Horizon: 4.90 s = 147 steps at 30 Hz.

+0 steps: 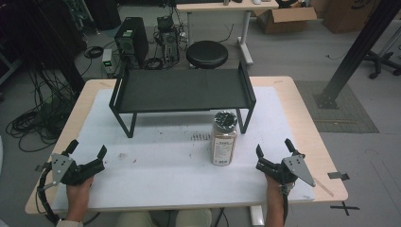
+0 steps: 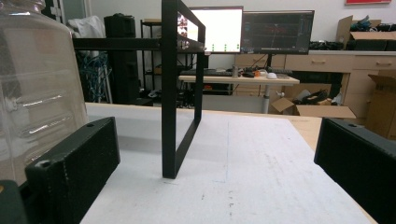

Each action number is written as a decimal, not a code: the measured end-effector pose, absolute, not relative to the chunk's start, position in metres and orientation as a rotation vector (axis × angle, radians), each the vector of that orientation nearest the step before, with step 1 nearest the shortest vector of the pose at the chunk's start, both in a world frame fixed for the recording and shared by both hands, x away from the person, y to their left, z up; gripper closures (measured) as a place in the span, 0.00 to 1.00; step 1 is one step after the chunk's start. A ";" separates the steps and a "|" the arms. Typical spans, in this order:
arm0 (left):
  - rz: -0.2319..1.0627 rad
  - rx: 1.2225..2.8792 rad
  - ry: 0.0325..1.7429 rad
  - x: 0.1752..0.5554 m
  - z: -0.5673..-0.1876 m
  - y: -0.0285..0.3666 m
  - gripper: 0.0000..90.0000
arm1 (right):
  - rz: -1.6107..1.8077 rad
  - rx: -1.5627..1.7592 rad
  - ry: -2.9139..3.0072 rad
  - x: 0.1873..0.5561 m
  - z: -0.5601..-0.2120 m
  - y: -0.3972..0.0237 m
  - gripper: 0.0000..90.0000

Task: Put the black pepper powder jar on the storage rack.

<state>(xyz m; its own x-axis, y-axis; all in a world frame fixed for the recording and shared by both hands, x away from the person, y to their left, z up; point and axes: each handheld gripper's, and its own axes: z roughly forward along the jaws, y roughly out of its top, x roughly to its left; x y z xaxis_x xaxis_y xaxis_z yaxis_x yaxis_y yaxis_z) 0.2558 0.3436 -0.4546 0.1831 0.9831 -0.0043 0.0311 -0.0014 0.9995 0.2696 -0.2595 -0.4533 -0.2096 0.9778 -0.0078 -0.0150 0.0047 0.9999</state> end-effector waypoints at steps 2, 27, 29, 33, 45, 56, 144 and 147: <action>1.057 1.311 1.094 0.256 -0.455 0.344 0.00 | 1.365 1.087 1.356 0.270 -0.453 -0.260 0.00; 1.054 1.308 1.094 0.256 -0.455 0.344 0.00 | 1.358 1.102 1.355 0.271 -0.452 -0.260 0.00; 1.054 1.308 1.096 0.256 -0.455 0.344 0.00 | 1.355 1.106 1.360 0.271 -0.452 -0.260 0.00; 1.052 1.308 1.096 0.256 -0.455 0.344 0.00 | 1.351 1.120 1.359 0.270 -0.451 -0.258 0.00; 1.056 1.311 1.094 0.256 -0.455 0.344 0.00 | 1.342 1.098 1.347 0.262 -0.424 -0.243 0.00; 1.054 1.310 1.096 0.256 -0.454 0.344 0.01 | 1.338 1.089 1.342 0.250 -0.400 -0.213 0.00; 1.053 1.312 1.094 0.256 -0.455 0.344 0.01 | 1.155 1.308 1.293 0.281 -0.427 -0.084 0.00; 1.053 1.312 1.094 0.256 -0.455 0.344 0.01 | 1.156 1.310 1.289 0.284 -0.428 -0.085 0.00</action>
<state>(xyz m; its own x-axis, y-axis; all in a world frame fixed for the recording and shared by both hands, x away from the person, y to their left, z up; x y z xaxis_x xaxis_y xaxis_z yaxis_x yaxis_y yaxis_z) 0.2561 0.3436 -0.4545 0.1855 0.9826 -0.0063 0.0313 0.0005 0.9995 0.2840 -0.0845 -0.4278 0.0045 0.9999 0.0129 0.1214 -0.0133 0.9925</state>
